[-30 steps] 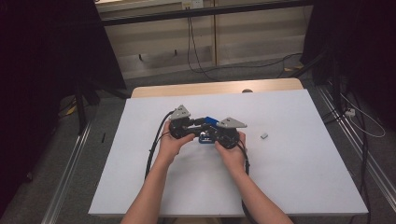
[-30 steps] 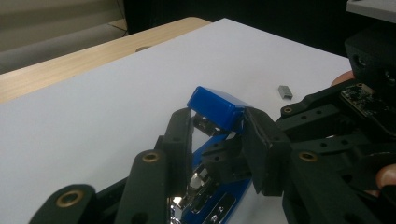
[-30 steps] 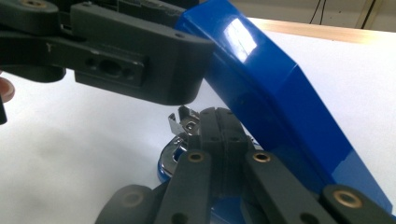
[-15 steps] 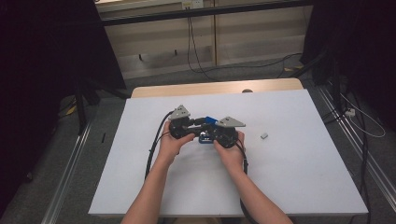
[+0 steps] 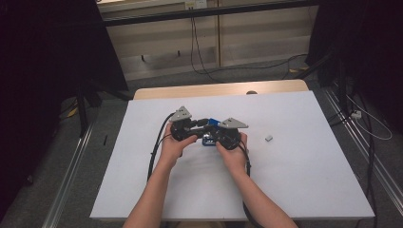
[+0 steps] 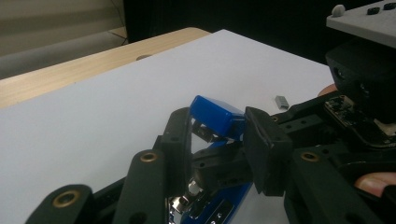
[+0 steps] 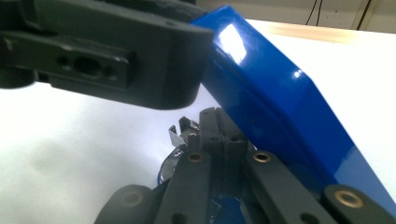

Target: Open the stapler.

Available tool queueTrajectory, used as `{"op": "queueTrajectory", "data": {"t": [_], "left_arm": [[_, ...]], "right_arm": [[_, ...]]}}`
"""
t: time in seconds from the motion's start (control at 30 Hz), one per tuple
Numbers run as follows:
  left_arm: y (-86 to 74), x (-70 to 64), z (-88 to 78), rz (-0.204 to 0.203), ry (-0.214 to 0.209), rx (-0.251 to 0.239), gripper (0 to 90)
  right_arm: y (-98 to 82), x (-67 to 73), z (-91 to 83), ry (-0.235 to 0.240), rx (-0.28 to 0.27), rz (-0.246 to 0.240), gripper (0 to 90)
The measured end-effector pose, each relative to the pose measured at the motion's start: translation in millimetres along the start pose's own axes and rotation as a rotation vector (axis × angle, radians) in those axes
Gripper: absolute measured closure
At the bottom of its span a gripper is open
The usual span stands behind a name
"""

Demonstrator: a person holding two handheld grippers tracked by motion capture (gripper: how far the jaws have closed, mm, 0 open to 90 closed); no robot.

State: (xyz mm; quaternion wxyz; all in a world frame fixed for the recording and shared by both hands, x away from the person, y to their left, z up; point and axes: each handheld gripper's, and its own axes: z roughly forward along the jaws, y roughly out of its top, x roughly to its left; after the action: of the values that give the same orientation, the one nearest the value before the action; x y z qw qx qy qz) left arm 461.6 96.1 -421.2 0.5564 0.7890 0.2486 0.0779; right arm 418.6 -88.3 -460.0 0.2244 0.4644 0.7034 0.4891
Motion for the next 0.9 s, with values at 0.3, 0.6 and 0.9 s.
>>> {"op": "queueTrajectory", "data": {"t": [0.3, 0.6, 0.9], "left_arm": [[-3.8, 15.1, -11.7, -0.054, 0.039, -0.012, 64.0], [-25.3, 17.3, 5.4, -0.060, 0.066, 0.091, 86.7], [-27.5, 14.7, 7.9, -0.046, 0.045, 0.106, 90.0]], "right_arm": [[-1.7, -1.1, -1.6, -0.024, -0.011, 0.009, 90.0], [-2.1, 1.0, -1.1, -0.028, -0.006, -0.010, 90.0], [-2.3, 0.9, -1.1, -0.022, -0.005, -0.014, 90.0]]}}
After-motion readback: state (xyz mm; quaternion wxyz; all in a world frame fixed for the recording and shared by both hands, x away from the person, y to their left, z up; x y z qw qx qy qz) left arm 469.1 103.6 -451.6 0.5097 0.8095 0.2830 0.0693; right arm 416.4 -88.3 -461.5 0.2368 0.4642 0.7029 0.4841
